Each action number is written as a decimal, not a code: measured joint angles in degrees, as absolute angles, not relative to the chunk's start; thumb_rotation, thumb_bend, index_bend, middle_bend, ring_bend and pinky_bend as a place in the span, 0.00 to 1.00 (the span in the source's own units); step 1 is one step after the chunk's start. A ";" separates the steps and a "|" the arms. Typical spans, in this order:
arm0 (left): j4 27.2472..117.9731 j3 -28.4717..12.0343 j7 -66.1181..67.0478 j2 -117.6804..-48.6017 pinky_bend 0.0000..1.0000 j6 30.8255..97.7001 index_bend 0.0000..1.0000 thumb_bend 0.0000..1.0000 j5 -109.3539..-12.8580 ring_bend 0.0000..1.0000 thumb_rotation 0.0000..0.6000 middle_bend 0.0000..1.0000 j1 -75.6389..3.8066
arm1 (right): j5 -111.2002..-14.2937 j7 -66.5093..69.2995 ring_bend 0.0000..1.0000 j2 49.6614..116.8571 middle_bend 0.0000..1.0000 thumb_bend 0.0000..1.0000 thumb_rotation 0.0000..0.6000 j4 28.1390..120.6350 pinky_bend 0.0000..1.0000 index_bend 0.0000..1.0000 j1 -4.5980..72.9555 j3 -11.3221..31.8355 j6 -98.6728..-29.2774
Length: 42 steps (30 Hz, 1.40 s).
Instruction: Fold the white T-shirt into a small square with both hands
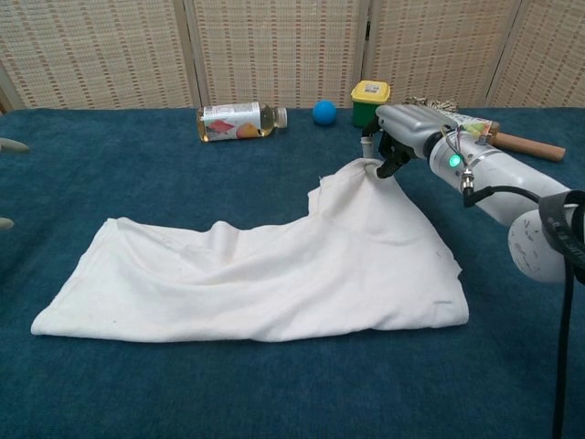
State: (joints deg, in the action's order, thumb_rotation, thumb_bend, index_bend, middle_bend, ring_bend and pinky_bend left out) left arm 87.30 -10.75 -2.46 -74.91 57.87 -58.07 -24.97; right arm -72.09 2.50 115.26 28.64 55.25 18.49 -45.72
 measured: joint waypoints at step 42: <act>87.40 -10.87 -3.09 -74.70 0.98 57.03 0.00 0.34 -57.53 0.84 1.00 0.89 -24.46 | -64.04 -7.34 0.92 111.90 0.87 0.38 1.00 33.07 1.00 0.35 59.10 18.18 -30.50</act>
State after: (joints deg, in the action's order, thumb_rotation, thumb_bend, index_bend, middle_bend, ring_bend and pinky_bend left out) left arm 87.40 -10.87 -3.09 -74.70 57.03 -57.53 -24.46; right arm -64.04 -7.34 111.90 33.07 59.10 18.18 -30.50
